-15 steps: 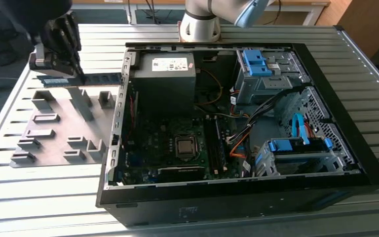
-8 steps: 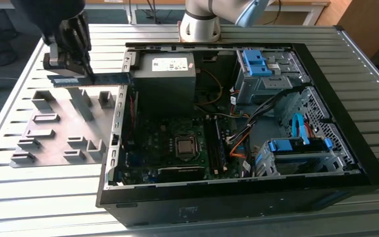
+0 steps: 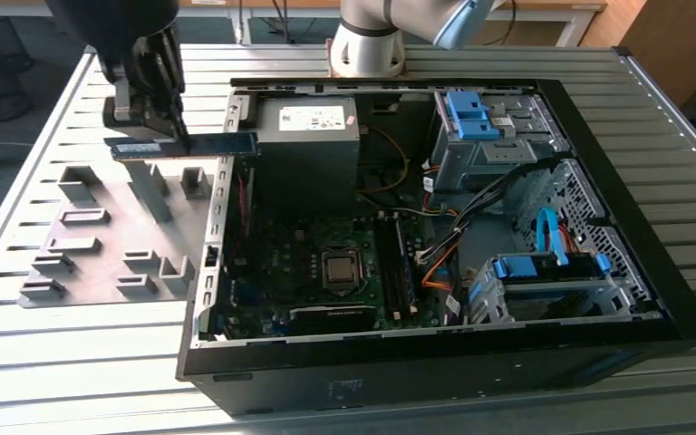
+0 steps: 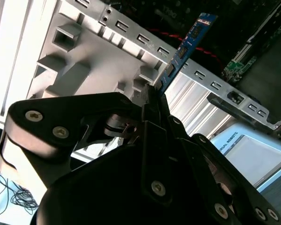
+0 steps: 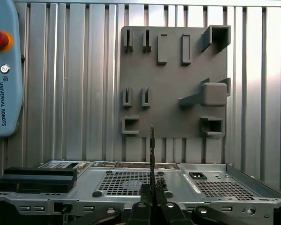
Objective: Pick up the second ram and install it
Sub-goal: 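Pick up the second ram and move it above second insertion slot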
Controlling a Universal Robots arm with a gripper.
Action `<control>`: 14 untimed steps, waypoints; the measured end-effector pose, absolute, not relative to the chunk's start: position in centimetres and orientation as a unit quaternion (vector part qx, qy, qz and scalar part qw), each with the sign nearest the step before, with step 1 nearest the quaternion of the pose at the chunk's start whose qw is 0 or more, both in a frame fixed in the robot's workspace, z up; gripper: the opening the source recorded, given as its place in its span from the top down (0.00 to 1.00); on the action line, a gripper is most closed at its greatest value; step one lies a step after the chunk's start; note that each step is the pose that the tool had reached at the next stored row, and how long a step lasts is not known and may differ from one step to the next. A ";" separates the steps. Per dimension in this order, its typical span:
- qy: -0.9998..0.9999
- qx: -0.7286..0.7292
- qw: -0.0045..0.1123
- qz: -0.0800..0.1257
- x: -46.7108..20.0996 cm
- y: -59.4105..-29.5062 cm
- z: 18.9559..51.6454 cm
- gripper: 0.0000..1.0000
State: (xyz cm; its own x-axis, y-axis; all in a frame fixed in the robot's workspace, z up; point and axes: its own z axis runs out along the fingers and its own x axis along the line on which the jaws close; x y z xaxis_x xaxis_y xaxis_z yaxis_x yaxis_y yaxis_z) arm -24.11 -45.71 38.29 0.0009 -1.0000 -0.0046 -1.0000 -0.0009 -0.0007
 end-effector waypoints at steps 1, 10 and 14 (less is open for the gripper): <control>0.707 -0.707 0.002 0.001 -23.9 -45.7 38.3 0.86; 0.707 -0.707 0.002 0.001 -22.3 -45.7 38.3 0.86; 0.707 -0.707 0.002 0.001 -21.5 -45.7 38.3 0.86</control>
State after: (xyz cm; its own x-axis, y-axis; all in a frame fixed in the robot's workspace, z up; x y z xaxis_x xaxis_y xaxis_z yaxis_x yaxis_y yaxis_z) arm -21.51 -45.72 38.28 0.0010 -1.0000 -0.0047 -1.0000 -0.0010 -0.0007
